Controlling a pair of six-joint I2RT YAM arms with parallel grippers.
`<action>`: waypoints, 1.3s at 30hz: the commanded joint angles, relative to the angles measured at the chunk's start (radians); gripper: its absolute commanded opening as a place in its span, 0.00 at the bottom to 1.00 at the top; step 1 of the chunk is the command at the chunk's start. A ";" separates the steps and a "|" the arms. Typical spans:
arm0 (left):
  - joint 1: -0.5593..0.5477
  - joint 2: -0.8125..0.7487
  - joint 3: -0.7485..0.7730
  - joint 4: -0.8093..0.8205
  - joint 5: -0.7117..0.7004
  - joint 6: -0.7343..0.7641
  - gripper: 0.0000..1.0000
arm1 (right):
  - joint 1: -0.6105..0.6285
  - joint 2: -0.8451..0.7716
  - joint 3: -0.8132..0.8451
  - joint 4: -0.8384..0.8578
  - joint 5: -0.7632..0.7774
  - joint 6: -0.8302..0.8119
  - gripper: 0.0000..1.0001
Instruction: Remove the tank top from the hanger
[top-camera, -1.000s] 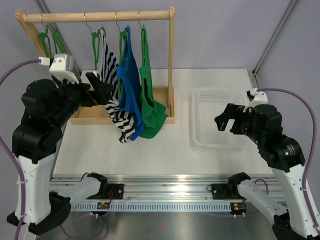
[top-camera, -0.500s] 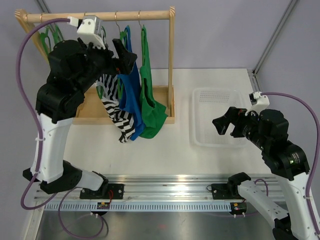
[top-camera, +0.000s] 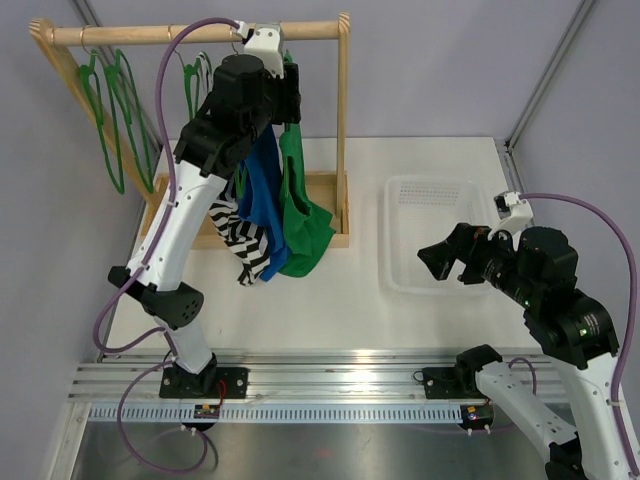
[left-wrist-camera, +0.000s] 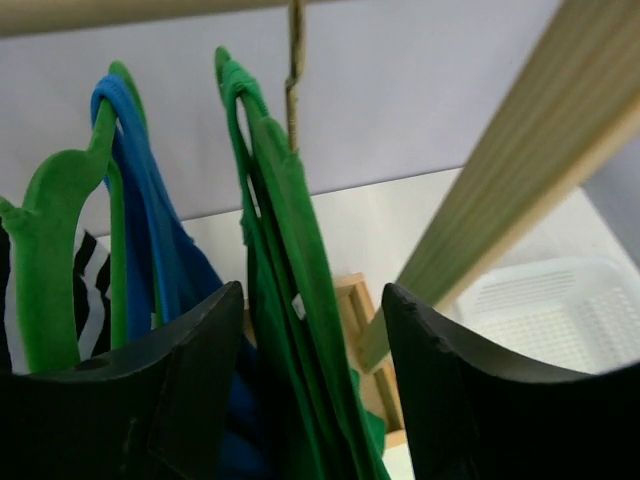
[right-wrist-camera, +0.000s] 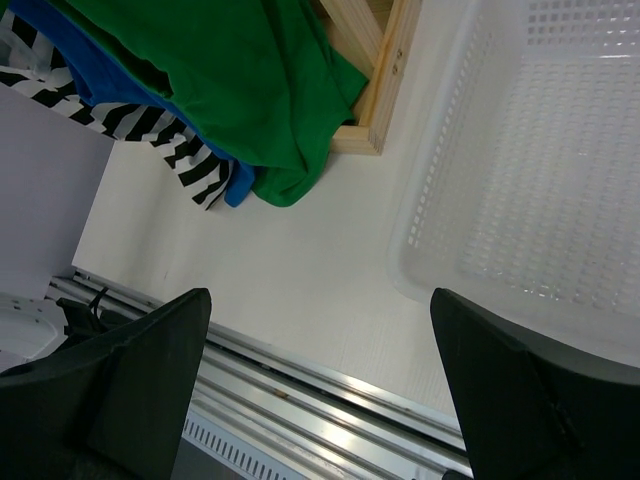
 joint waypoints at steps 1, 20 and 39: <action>-0.002 -0.007 0.022 0.070 -0.124 0.040 0.54 | 0.006 -0.009 -0.012 0.041 -0.048 0.016 0.99; -0.020 -0.001 0.031 0.056 -0.097 0.058 0.00 | 0.007 0.023 -0.074 0.098 -0.092 0.039 1.00; -0.066 -0.196 -0.056 0.118 -0.069 -0.084 0.00 | 0.007 0.027 -0.069 0.111 -0.089 0.038 1.00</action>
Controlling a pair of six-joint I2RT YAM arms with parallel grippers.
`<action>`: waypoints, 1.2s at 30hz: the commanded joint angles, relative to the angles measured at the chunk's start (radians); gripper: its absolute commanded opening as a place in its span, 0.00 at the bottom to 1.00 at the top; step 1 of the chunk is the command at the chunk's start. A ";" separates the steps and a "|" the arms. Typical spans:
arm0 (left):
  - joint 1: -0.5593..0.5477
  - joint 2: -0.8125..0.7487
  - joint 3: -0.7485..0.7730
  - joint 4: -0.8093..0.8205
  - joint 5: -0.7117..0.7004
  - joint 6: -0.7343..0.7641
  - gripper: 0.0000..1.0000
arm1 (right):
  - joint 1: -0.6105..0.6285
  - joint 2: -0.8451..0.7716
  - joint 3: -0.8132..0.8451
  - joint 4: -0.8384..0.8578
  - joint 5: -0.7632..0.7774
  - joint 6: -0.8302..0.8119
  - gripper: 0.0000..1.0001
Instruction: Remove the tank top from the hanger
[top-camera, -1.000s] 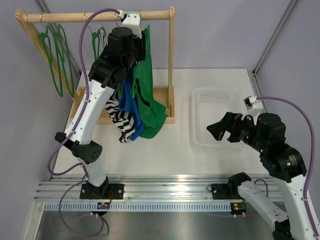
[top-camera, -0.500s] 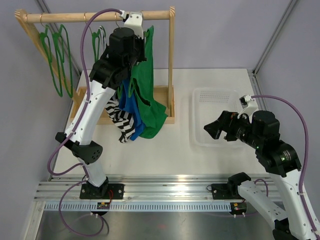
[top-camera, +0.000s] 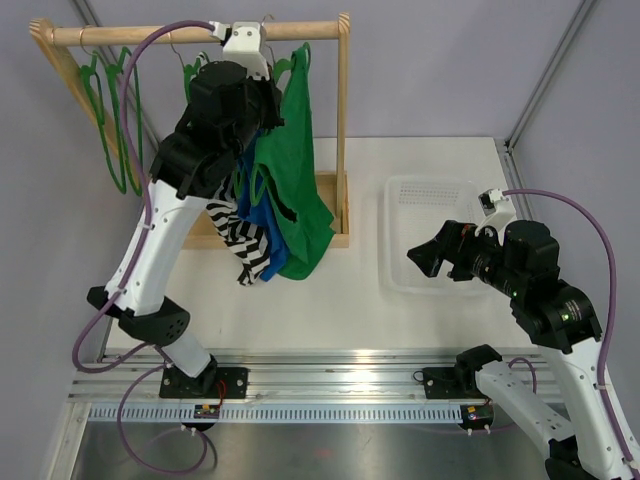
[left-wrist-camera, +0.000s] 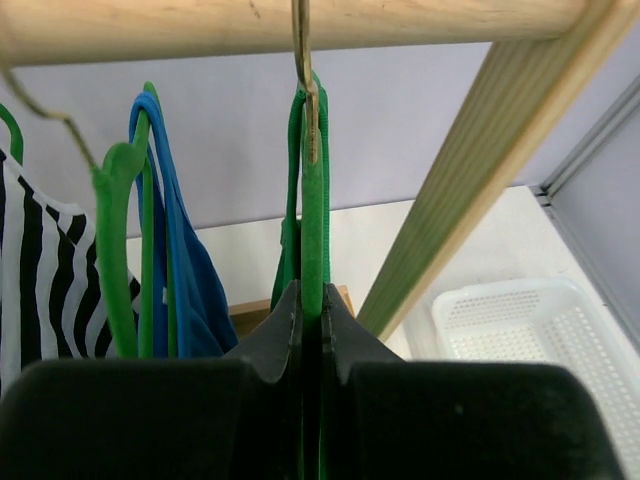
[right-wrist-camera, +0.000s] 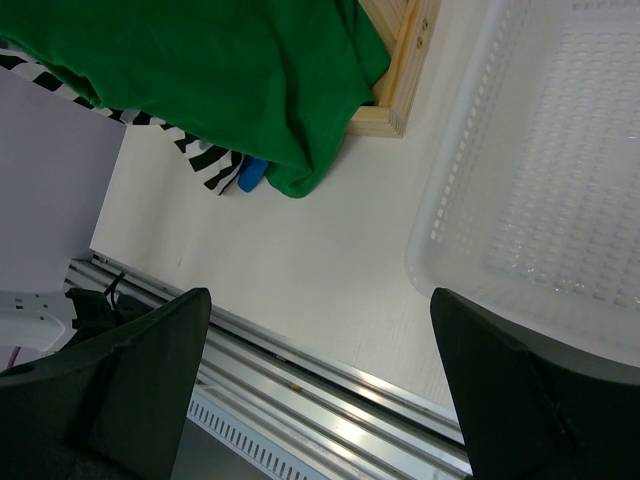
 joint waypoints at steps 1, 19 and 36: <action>-0.013 -0.136 -0.068 0.123 0.014 -0.060 0.00 | 0.007 -0.002 0.008 0.044 -0.022 0.005 0.99; -0.039 -0.805 -1.020 0.329 0.422 -0.347 0.00 | 0.007 0.130 -0.077 0.480 -0.383 0.196 1.00; -0.043 -1.029 -1.418 0.354 0.560 -0.336 0.00 | 0.301 0.590 0.057 0.631 -0.029 0.154 0.85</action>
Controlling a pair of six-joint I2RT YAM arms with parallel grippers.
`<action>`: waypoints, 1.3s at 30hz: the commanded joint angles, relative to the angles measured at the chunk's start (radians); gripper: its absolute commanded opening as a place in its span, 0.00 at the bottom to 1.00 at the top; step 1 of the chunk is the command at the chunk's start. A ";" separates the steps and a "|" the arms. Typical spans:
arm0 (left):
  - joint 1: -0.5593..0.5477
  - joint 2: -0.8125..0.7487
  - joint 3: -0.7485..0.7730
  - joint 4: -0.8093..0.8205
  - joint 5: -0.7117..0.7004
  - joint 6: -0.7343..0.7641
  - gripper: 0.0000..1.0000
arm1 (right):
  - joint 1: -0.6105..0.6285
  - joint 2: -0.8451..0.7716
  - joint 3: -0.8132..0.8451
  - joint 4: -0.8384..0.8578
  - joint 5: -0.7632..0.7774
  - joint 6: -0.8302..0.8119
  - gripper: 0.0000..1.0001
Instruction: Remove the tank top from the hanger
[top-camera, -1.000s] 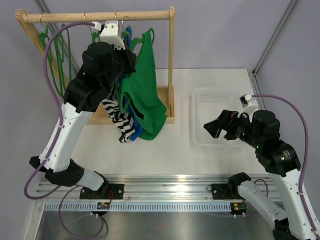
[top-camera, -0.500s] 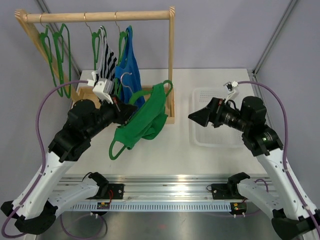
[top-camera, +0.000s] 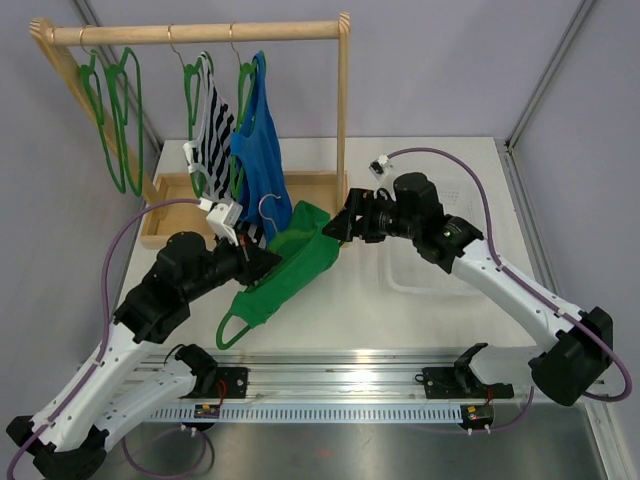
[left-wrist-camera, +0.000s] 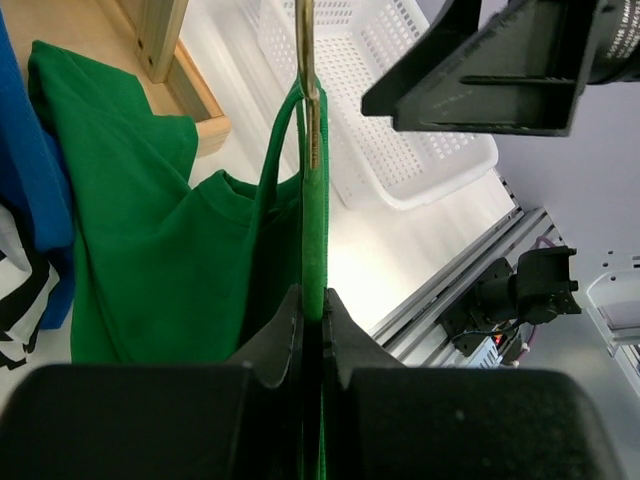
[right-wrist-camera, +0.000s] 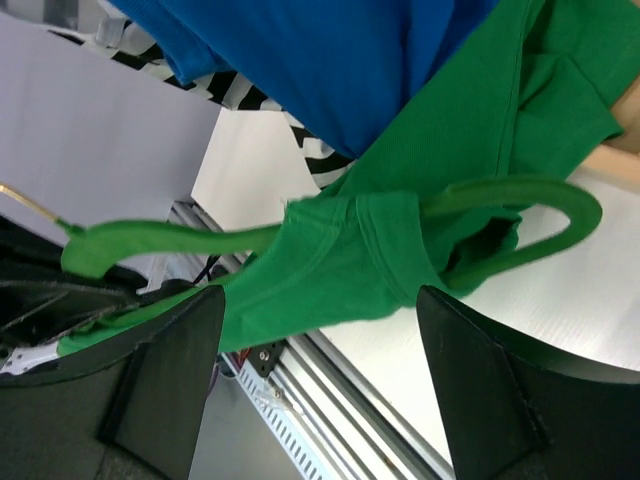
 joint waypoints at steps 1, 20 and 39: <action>-0.006 -0.019 0.001 0.103 0.054 -0.001 0.00 | 0.031 0.051 0.076 0.063 0.107 -0.043 0.84; -0.006 -0.021 0.029 0.059 0.043 0.040 0.00 | 0.070 0.150 0.092 0.013 0.245 -0.122 0.00; -0.006 -0.117 0.104 -0.047 0.288 0.224 0.00 | -0.008 0.225 0.197 -0.288 0.667 -0.173 0.00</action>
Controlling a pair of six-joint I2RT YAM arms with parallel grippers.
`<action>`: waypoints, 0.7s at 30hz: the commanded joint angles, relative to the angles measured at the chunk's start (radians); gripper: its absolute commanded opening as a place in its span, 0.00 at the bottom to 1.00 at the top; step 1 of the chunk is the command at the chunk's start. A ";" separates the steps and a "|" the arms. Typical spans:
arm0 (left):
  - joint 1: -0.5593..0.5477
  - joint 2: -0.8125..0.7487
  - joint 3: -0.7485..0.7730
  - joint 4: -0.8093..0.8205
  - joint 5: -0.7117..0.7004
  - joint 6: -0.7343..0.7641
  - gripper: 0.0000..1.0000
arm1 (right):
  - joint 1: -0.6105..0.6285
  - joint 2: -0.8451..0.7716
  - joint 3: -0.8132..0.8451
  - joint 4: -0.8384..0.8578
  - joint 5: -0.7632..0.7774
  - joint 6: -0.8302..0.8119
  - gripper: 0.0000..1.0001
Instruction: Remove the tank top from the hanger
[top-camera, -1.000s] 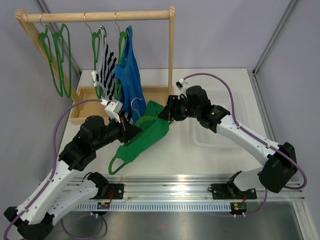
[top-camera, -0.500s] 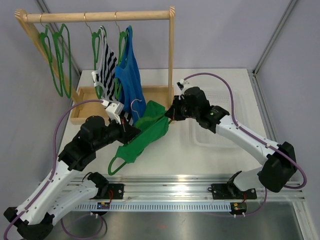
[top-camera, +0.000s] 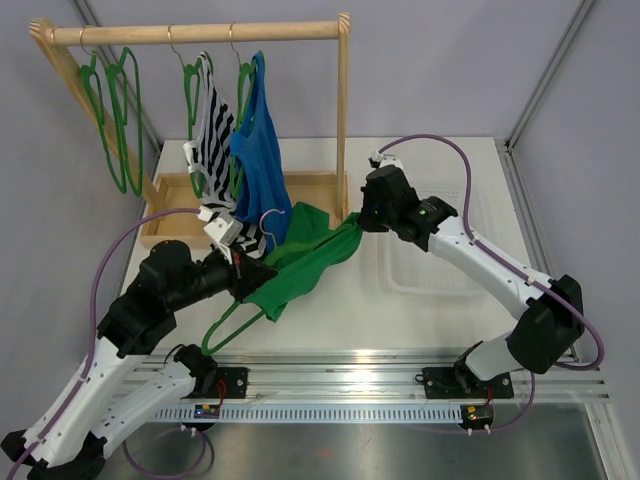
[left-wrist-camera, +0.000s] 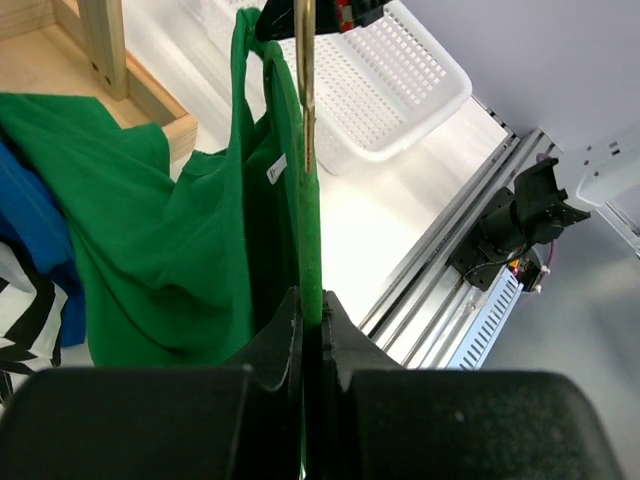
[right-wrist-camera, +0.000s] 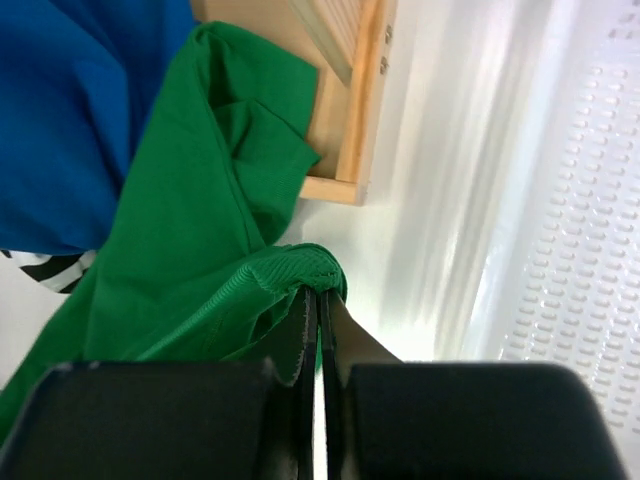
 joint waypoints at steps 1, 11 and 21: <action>-0.006 -0.049 0.085 0.049 0.145 0.026 0.00 | -0.045 0.004 0.005 -0.038 0.093 -0.026 0.00; -0.006 -0.079 0.084 0.379 0.039 -0.002 0.00 | -0.084 -0.289 -0.177 0.130 -0.414 -0.024 0.00; -0.008 0.066 0.047 1.182 -0.037 -0.157 0.00 | -0.080 -0.447 -0.228 0.224 -0.798 0.108 0.00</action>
